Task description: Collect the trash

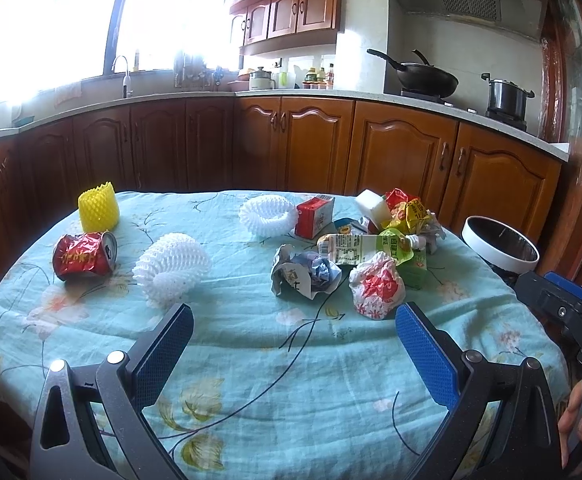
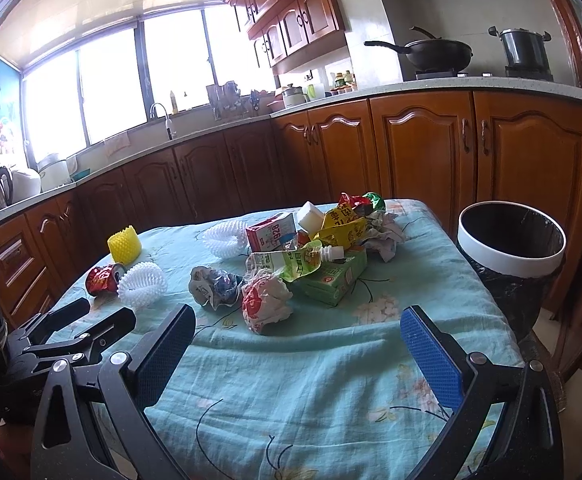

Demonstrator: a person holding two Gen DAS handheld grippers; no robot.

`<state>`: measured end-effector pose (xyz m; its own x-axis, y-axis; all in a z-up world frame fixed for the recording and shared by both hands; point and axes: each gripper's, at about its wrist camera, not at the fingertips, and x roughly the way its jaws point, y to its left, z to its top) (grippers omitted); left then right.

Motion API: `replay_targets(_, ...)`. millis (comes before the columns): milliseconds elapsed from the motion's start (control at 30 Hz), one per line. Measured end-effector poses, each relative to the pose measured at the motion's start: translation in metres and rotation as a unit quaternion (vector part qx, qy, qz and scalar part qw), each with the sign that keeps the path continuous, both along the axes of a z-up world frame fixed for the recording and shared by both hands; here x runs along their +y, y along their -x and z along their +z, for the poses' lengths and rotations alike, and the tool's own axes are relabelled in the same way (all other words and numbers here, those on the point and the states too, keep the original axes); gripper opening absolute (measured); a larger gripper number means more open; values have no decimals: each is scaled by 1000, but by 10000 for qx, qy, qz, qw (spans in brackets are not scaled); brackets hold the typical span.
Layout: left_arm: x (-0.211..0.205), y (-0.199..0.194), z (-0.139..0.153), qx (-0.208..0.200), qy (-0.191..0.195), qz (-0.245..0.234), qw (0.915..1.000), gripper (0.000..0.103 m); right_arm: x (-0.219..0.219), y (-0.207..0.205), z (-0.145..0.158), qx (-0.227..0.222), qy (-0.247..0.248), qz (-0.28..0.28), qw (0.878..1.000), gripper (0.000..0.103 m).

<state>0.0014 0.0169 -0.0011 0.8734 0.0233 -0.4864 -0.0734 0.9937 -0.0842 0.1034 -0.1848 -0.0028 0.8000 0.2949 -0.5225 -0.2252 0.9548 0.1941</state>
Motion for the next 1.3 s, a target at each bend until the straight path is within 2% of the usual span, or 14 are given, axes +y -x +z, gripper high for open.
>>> replay_targets(233, 5, -13, -6, 183, -43, 56, 9998, 102, 6, -7, -7, 144, -37, 96, 9998, 103)
replay_targets(467, 15, -47, -8, 430, 57, 65, 9990, 100, 17, -27, -18, 403, -115, 323, 9986, 102)
replay_targets(533, 16, -58, -9, 483, 31, 70, 9988, 98, 19, -35, -22, 525, -171, 360, 9978, 99)
replay_targets(900, 22, -121, -20, 959, 5, -29, 9954, 78, 26, -82, -47, 1247, -503, 605, 9891, 70)
replay_targets(1200, 26, -171, -36, 1379, 41, -143, 9903, 62, 40, -112, -71, 1666, -454, 792, 9818, 62)
replay_targets(1267, 25, -179, -41, 1464, 44, -192, 9890, 53, 39, -116, -76, 1798, -509, 823, 9789, 58)
replay_targets(1300, 25, -183, -43, 1501, 67, -237, 9884, 49, 41, -119, -79, 1861, -548, 853, 9773, 52)
